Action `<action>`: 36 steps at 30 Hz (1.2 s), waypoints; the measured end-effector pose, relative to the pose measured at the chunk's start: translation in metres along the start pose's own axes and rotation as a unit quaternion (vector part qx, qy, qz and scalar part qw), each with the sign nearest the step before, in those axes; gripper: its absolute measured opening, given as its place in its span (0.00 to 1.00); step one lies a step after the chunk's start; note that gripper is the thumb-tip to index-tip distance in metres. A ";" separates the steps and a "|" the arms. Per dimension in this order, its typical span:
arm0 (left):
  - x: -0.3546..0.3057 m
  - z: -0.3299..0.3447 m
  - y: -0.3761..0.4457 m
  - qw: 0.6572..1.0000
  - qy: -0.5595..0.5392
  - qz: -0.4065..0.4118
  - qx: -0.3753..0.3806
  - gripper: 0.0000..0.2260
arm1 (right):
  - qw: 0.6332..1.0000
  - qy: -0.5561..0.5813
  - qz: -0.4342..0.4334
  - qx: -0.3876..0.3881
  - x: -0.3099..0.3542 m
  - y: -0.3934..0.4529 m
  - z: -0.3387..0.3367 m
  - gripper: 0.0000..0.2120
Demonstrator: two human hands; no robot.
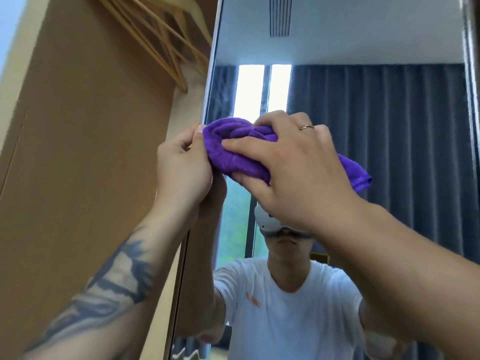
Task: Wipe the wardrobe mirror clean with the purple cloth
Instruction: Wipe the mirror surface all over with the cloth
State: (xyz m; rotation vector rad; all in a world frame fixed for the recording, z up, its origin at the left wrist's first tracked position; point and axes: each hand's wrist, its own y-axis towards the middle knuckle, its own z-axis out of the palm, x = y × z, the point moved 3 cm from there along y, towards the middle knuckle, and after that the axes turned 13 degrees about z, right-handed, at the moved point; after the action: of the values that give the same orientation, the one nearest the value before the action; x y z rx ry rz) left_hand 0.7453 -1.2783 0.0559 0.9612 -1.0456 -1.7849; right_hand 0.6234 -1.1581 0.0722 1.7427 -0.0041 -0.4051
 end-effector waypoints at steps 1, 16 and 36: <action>0.002 0.001 0.000 1.000 -0.002 0.000 -0.005 0.13 | 1.000 0.005 -0.007 0.005 -0.002 0.001 -0.001 0.20; 0.012 0.001 0.001 0.998 0.029 0.038 -0.050 0.16 | 0.998 -0.030 0.044 -0.037 -0.033 0.105 -0.028 0.22; 0.001 -0.002 -0.007 0.989 -0.126 -0.062 -0.048 0.14 | 0.989 -0.025 -0.139 0.035 -0.003 0.015 -0.016 0.21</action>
State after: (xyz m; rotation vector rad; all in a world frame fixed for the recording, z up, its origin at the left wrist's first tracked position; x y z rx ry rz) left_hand 0.7448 -1.2774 0.0492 0.7699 -1.0620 -2.0811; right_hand 0.6280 -1.1455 0.0894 1.8065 0.1925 -0.6586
